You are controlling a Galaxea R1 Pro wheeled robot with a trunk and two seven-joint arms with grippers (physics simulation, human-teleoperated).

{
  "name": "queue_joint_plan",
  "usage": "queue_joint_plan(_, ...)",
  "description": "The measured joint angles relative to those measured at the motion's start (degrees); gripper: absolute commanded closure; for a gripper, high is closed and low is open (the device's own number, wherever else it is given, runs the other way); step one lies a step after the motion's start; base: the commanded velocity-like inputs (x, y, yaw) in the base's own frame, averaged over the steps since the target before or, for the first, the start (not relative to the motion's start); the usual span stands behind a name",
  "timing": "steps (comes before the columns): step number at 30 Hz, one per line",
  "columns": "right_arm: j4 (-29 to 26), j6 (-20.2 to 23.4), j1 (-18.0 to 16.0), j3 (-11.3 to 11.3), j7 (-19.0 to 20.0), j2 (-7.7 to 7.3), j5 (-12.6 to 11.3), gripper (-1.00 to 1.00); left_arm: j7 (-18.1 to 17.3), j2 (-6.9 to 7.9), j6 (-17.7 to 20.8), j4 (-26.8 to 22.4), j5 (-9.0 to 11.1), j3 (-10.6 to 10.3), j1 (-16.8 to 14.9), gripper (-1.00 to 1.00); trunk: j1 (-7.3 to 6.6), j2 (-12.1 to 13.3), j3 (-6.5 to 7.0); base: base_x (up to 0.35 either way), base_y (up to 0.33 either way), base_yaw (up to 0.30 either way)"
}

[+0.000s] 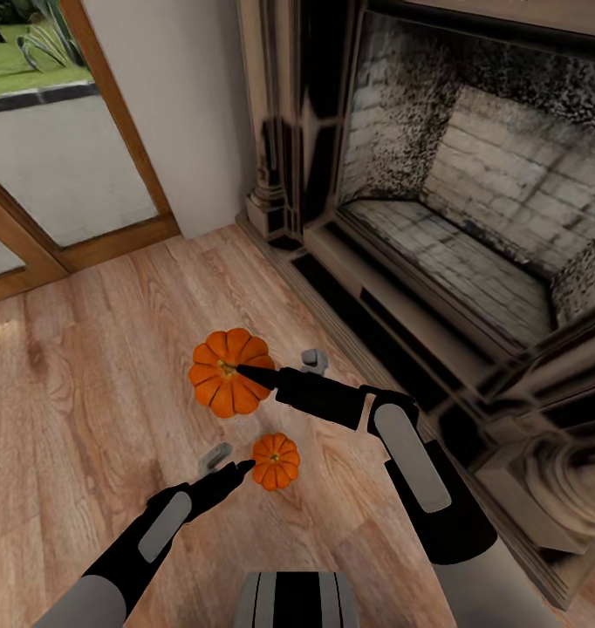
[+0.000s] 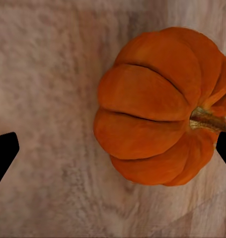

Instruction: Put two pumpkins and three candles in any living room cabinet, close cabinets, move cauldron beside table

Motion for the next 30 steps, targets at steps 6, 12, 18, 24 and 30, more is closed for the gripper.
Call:
queue_joint_plan(6,-0.08,0.0,0.0,0.0,0.0,0.0,0.04,1.0,0.16,0.05,0.02,0.07,0.0,0.06,0.01,-1.0,0.02,0.0,0.0,0.069,-0.008,0.0)
queue_joint_plan(12,-0.08,0.0,0.0,0.0,0.0,0.0,0.03,1.0,0.23,0.05,0.01,0.07,0.01,0.09,0.01,-1.0,0.02,0.0,0.0,0.004,0.0,0.0)
queue_joint_plan(18,-0.08,-0.01,0.0,0.0,-0.01,-0.01,0.21,1.0,0.2,0.05,0.01,0.08,0.0,0.09,0.01,-1.0,0.1,-0.04,-0.66,0.0,0.0,0.0)
queue_joint_plan(24,-0.08,0.0,0.0,0.0,0.0,0.0,0.07,1.0,0.28,-0.05,-0.04,0.08,0.01,0.09,0.01,-1.0,0.15,-0.07,-1.11,0.0,0.0,0.0)
queue_joint_plan(30,-0.08,0.0,0.0,0.0,0.0,0.0,0.2,1.0,0.47,-0.11,-0.06,0.08,0.0,0.09,-0.01,-1.0,0.26,-0.12,-2.0,0.0,0.0,0.0)
